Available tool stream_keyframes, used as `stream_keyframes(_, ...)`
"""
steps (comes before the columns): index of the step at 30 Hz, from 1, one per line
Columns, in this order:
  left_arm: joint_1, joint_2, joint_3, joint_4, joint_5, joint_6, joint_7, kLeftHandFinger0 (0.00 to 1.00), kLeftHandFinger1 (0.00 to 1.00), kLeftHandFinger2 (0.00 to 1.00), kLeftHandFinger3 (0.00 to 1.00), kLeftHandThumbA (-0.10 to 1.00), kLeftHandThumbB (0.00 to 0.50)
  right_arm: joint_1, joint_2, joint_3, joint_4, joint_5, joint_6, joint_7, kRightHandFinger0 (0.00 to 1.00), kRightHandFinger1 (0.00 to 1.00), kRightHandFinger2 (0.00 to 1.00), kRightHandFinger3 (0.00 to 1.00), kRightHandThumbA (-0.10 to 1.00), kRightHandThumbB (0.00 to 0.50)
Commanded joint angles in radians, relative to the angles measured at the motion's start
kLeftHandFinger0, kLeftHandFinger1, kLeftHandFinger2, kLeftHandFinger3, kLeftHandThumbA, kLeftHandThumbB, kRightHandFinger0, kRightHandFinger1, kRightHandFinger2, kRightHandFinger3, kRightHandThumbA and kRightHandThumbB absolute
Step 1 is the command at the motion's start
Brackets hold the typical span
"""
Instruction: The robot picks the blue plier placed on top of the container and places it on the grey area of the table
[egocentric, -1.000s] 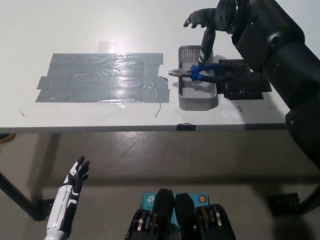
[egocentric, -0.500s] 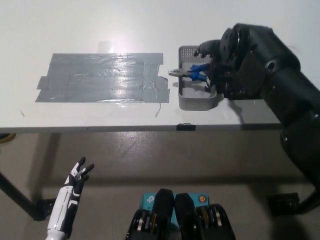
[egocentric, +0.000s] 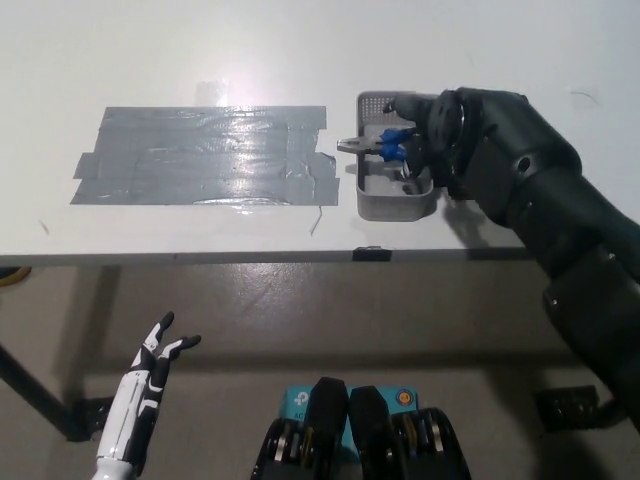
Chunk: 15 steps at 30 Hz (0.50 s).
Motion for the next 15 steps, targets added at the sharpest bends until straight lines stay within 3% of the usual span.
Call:
stream_keyframes(1, -0.009, 0.012, -0.009, -0.041, 0.01, -0.023, -0.008, 1.0, 0.92, 0.78, 1.0, 1.0, 0.138, -0.038, 0.011, 0.004, 0.001, -0.029, -0.052, -0.089, 1.0, 1.0, 1.0, 1.0, 0.67, 0.227)
stream_keyframes(2, -0.008, 0.013, -0.009, -0.046, 0.008, -0.02, -0.01, 1.0, 0.92, 0.78, 1.0, 1.0, 0.132, -0.035, 0.015, 0.007, 0.007, -0.032, -0.044, -0.093, 1.0, 1.0, 1.0, 1.0, 0.65, 0.248)
stream_keyframes(6, -0.008, 0.015, -0.01, -0.055, 0.017, -0.011, -0.009, 1.0, 0.93, 0.77, 1.0, 1.0, 0.143, -0.015, 0.026, 0.03, 0.023, -0.051, -0.047, -0.106, 1.0, 1.0, 1.0, 1.0, 0.58, 0.246)
stream_keyframes(7, -0.012, 0.017, -0.011, -0.051, 0.015, -0.017, -0.01, 1.0, 0.92, 0.77, 1.0, 1.0, 0.136, -0.007, 0.03, 0.037, 0.024, -0.059, -0.038, -0.106, 1.0, 1.0, 1.0, 1.0, 0.46, 0.247)
stream_keyframes(8, -0.013, 0.017, -0.011, -0.049, 0.017, -0.021, -0.01, 1.0, 0.92, 0.77, 1.0, 1.0, 0.135, -0.003, 0.031, 0.04, 0.024, -0.063, -0.032, -0.108, 1.0, 1.0, 1.0, 1.0, 0.42, 0.246)
stream_keyframes(9, -0.014, 0.015, -0.012, -0.05, 0.014, -0.016, -0.01, 1.0, 0.92, 0.76, 1.0, 1.0, 0.141, 0.01, 0.029, 0.045, 0.02, -0.07, -0.039, -0.129, 0.96, 1.0, 1.0, 1.0, 0.24, 0.244)
stream_keyframes(10, -0.016, 0.016, -0.012, -0.053, 0.015, -0.012, -0.01, 1.0, 0.92, 0.76, 1.0, 1.0, 0.14, 0.021, 0.028, 0.049, 0.018, -0.076, -0.048, -0.154, 0.74, 0.84, 0.94, 1.0, 0.05, 0.222)
stream_keyframes(11, -0.016, 0.016, -0.011, -0.053, 0.014, -0.014, -0.01, 1.0, 0.92, 0.76, 1.0, 1.0, 0.137, 0.03, 0.026, 0.061, 0.017, -0.089, -0.056, -0.181, 0.5, 0.6, 0.71, 1.0, -0.04, 0.207)
stream_keyframes(12, -0.017, 0.017, -0.011, -0.054, 0.011, -0.011, -0.012, 1.0, 0.91, 0.76, 1.0, 1.0, 0.142, 0.04, 0.024, 0.079, 0.018, -0.11, -0.061, -0.217, 0.44, 0.51, 0.59, 0.98, -0.06, 0.204)
stream_keyframes(13, -0.018, 0.018, -0.011, -0.054, 0.011, -0.009, -0.012, 1.0, 0.91, 0.75, 1.0, 1.0, 0.143, 0.044, 0.021, 0.086, 0.018, -0.115, -0.068, -0.233, 0.29, 0.35, 0.44, 0.9, -0.07, 0.21)
stream_keyframes(14, -0.018, 0.018, -0.01, -0.053, 0.012, -0.009, -0.011, 1.0, 0.9, 0.75, 1.0, 1.0, 0.154, 0.054, 0.015, 0.097, 0.016, -0.127, -0.082, -0.268, 0.17, 0.26, 0.38, 0.82, -0.09, 0.22)
stream_keyframes(15, -0.021, 0.019, -0.01, -0.051, 0.012, -0.01, -0.011, 1.0, 0.9, 0.75, 1.0, 1.0, 0.156, 0.06, 0.011, 0.106, 0.017, -0.135, -0.089, -0.294, 0.14, 0.23, 0.35, 0.79, -0.1, 0.225)
